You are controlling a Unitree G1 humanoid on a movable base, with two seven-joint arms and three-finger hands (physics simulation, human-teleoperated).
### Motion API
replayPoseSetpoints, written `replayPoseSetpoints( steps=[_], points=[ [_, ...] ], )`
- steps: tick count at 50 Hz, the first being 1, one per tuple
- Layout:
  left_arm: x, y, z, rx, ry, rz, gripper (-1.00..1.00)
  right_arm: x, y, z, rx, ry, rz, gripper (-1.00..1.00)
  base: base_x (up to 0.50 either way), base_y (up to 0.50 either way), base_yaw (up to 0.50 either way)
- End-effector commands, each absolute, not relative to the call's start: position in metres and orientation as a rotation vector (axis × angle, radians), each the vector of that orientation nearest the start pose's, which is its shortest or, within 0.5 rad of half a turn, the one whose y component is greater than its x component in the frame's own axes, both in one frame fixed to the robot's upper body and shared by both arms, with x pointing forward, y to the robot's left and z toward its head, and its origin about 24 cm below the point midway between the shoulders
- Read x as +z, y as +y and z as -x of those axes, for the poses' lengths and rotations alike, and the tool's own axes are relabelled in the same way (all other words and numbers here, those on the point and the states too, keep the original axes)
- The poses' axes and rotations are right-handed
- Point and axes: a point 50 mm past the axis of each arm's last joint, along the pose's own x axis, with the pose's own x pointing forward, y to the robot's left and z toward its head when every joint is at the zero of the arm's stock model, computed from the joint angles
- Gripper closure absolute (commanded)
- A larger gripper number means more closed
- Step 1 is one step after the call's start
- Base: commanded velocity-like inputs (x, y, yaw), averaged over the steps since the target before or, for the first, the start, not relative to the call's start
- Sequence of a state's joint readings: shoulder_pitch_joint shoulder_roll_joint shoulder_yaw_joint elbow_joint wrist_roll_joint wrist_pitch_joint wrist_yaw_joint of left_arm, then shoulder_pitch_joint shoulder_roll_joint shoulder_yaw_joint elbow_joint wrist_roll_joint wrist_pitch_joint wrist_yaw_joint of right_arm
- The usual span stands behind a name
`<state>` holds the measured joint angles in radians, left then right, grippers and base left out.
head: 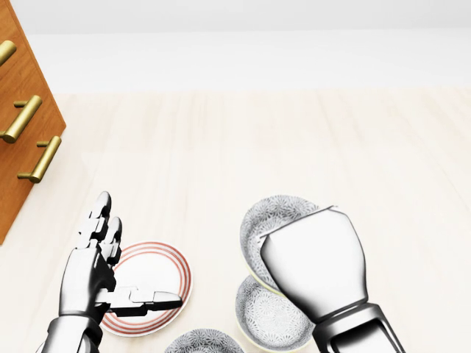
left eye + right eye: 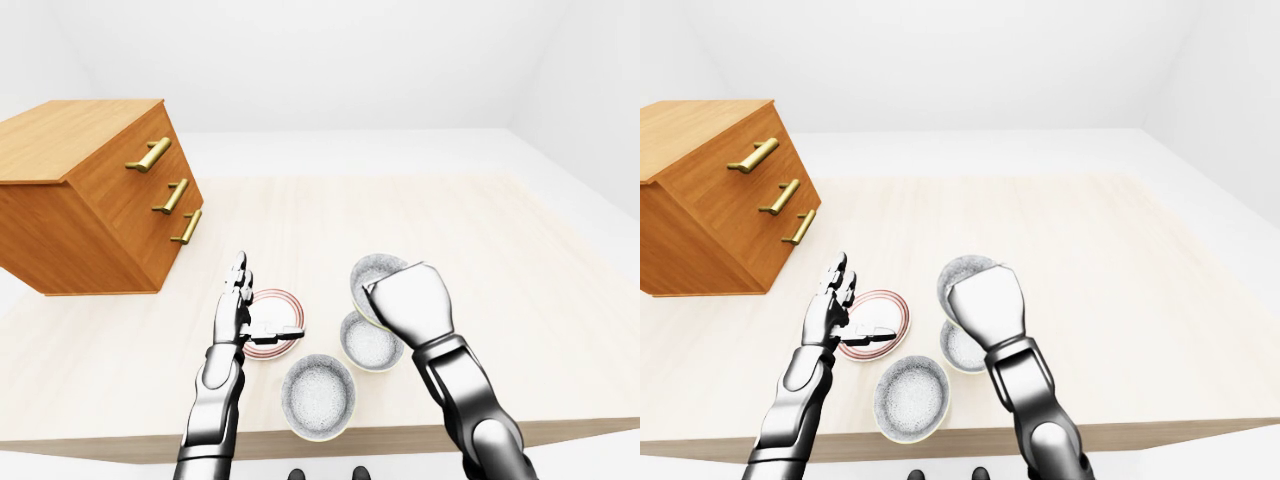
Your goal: Stack the bowl at the front on the bowl in the middle.
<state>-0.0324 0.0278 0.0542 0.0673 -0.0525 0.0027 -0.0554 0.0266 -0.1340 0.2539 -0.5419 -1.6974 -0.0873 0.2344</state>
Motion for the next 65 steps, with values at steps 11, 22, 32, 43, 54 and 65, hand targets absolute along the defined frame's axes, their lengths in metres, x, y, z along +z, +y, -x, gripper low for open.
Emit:
replayPoseSetpoints(
  steps=[11, 22, 32, 43, 54, 65],
  points=[
    [0.037, 0.163, -0.259, -0.006, 0.033, 0.029, -1.00, 0.138, -0.083, -0.206, 0.110, -0.485, 1.782, 1.00, 0.00, 0.00, 0.00],
    [0.037, 0.163, -0.257, -0.009, 0.033, 0.028, -1.00, 0.138, -0.105, -0.190, 0.107, -0.394, 1.835, 1.00, 0.00, 0.00, 0.00],
    [0.037, 0.163, -0.257, -0.008, 0.032, 0.029, -1.00, 0.142, -0.112, -0.178, 0.084, -0.361, 1.830, 1.00, 0.00, 0.00, 0.00],
    [0.036, 0.163, -0.257, -0.007, 0.034, 0.029, -1.00, 0.121, -0.091, -0.170, 0.156, -0.470, 1.930, 1.00, 0.00, 0.00, 0.00],
    [0.037, 0.162, -0.257, -0.008, 0.035, 0.031, -1.00, 0.099, -0.079, -0.163, 0.251, -0.561, 1.986, 1.00, 0.00, 0.00, 0.00],
    [0.037, 0.162, -0.257, -0.008, 0.035, 0.031, -1.00, 0.095, -0.085, -0.166, 0.248, -0.553, 2.000, 1.00, 0.00, 0.00, 0.00]
  ],
)
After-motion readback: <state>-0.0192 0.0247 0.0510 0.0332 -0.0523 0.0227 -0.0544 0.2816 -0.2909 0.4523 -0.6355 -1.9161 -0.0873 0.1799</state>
